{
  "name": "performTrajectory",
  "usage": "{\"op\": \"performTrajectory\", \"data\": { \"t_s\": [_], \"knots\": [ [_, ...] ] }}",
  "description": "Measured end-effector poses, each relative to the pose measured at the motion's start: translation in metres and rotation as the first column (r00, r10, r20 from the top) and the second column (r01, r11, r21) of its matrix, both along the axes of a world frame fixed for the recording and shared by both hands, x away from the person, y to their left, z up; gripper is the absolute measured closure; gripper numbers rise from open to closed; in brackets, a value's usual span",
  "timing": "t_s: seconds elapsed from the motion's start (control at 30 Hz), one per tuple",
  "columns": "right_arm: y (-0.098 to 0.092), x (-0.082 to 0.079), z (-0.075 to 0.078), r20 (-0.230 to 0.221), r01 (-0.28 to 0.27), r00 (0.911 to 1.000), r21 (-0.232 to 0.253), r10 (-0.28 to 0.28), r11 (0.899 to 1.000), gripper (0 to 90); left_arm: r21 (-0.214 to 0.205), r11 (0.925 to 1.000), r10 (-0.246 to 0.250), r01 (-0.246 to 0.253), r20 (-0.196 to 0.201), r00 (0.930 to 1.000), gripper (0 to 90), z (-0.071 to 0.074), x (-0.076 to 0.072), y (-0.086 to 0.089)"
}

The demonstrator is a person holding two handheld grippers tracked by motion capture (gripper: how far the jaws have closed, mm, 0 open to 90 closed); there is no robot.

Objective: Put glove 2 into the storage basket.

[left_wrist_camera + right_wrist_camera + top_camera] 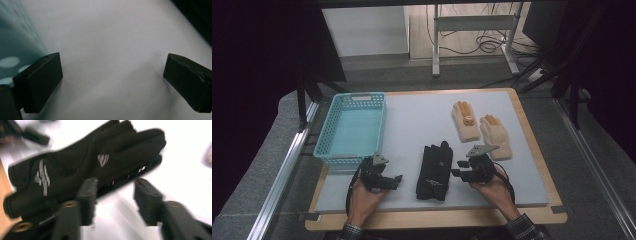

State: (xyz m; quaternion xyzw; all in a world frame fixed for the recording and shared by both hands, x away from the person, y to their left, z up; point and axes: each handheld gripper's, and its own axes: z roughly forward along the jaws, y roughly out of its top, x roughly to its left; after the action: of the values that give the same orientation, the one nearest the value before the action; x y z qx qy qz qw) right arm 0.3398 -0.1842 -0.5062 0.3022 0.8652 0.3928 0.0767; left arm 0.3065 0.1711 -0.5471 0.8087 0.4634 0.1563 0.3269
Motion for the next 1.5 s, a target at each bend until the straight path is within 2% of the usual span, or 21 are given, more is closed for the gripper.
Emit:
{"op": "performTrajectory", "data": {
  "t_s": [0.03,0.1,0.13,0.17,0.3,0.53,0.83,1.2,1.3,1.5],
  "knots": [
    [-0.001,-0.001,-0.002,-0.001,-0.008,1.0000,-0.006,0.008,1.000,66.0,0.024,0.9997,-0.007,0.007,-0.002,1.0000,1.9,0.000,-0.001,0.002],
    [-0.001,-0.006,-0.007,-0.021,-0.022,0.9996,-0.011,0.021,1.000,74.3,0.019,0.9998,-0.002,0.002,0.001,1.0000,1.2,-0.001,-0.002,0.005],
    [-0.001,-0.006,-0.007,-0.021,-0.022,0.9996,-0.011,0.021,1.000,74.3,0.019,0.9998,-0.002,0.002,0.001,1.0000,1.1,-0.001,-0.002,0.005],
    [-0.001,-0.009,-0.012,-0.035,-0.033,0.9988,-0.012,0.033,0.999,80.1,0.017,0.9998,-0.011,0.011,0.005,0.9999,1.3,-0.002,-0.002,0.007],
    [0.004,-0.013,-0.020,-0.050,-0.069,0.9964,-0.015,0.068,0.998,83.9,0.009,0.9992,-0.040,0.040,0.021,0.9990,1.5,-0.003,-0.003,0.011],
    [0.018,-0.016,-0.023,-0.042,-0.106,0.9935,-0.011,0.105,0.994,84.4,-0.004,0.9993,-0.038,0.038,0.022,0.9990,1.4,-0.004,-0.003,0.012],
    [0.044,-0.018,-0.025,0.013,-0.146,0.9891,-0.042,0.147,0.988,82.4,-0.007,0.9992,-0.038,0.038,0.026,0.9989,1.2,-0.005,-0.003,0.012],
    [0.070,-0.012,-0.027,0.025,-0.152,0.9879,-0.040,0.153,0.988,81.7,-0.009,0.9992,-0.038,0.038,0.026,0.9990,1.2,-0.005,-0.003,0.012],
    [0.081,-0.010,-0.027,0.043,-0.156,0.9864,-0.054,0.159,0.986,81.0,-0.009,0.9992,-0.038,0.038,0.026,0.9989,1.2,-0.005,-0.003,0.012],
    [0.091,-0.006,-0.028,0.045,-0.150,0.9872,-0.056,0.153,0.987,80.6,-0.010,0.9992,-0.038,0.038,0.025,0.9990,1.2,-0.005,-0.003,0.012]
  ]
}}
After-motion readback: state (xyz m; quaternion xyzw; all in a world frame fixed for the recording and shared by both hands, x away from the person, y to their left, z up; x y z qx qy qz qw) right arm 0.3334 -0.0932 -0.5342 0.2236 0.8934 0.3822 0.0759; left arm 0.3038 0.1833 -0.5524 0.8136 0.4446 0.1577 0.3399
